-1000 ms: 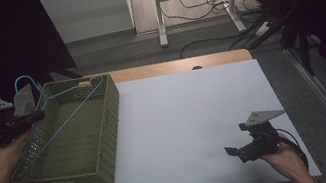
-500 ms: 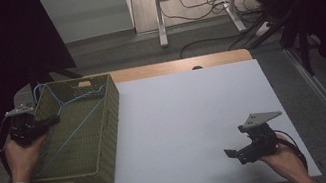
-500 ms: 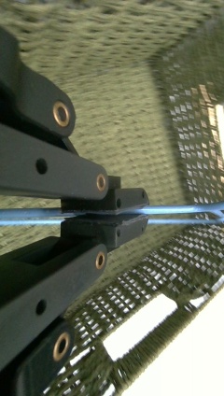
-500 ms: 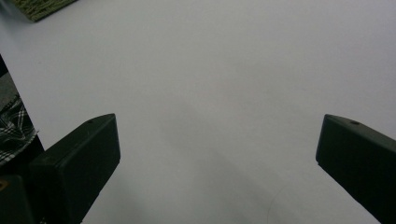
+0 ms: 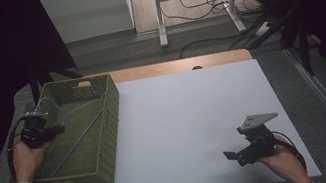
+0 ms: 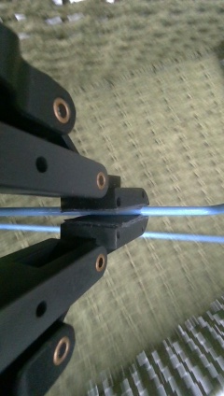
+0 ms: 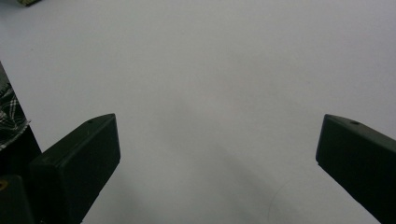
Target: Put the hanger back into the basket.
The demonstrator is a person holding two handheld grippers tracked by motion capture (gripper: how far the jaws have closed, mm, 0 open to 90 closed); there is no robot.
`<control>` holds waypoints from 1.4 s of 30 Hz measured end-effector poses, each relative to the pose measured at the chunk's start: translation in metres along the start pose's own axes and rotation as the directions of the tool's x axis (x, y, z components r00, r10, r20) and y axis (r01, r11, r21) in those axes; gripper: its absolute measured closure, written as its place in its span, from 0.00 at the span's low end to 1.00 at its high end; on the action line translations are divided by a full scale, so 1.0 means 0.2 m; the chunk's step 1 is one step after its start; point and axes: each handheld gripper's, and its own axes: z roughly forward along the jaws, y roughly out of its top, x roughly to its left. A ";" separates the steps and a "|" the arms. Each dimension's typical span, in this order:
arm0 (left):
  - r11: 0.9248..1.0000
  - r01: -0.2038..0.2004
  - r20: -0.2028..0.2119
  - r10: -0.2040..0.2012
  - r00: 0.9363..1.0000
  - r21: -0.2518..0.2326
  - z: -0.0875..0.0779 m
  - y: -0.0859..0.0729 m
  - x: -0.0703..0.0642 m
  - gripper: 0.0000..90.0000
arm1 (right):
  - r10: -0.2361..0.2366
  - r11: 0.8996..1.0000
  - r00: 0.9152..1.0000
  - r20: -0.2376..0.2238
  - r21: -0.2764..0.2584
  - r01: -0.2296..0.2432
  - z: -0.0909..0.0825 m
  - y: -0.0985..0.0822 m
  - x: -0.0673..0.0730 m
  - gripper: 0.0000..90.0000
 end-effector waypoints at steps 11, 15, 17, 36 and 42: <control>0.992 0.013 -0.012 -0.014 1.000 -0.122 -0.08 0.03 -0.03 0.60 | 0.007 1.000 1.000 0.017 -0.002 -0.007 -0.01 0.00 -0.01 0.00; 0.985 0.011 0.023 -0.007 1.000 -0.170 -0.13 0.05 -0.07 0.46 | 0.010 1.000 0.999 0.030 -0.007 -0.010 -0.02 0.00 -0.01 0.00; 0.980 0.003 0.051 0.008 0.999 -0.199 -0.17 0.07 -0.09 0.39 | 0.013 1.000 0.999 0.040 -0.014 -0.013 -0.03 0.00 -0.01 0.00; 0.935 -0.073 0.229 0.160 0.960 -0.348 -0.39 0.14 -0.50 0.11 | 0.075 0.995 0.993 0.093 -0.077 -0.068 -0.13 -0.03 -0.03 0.00; 0.917 -0.103 0.250 0.212 0.945 -0.386 -0.40 0.09 -0.64 0.07 | 0.081 0.995 0.991 0.103 -0.074 -0.074 -0.14 -0.05 -0.03 0.00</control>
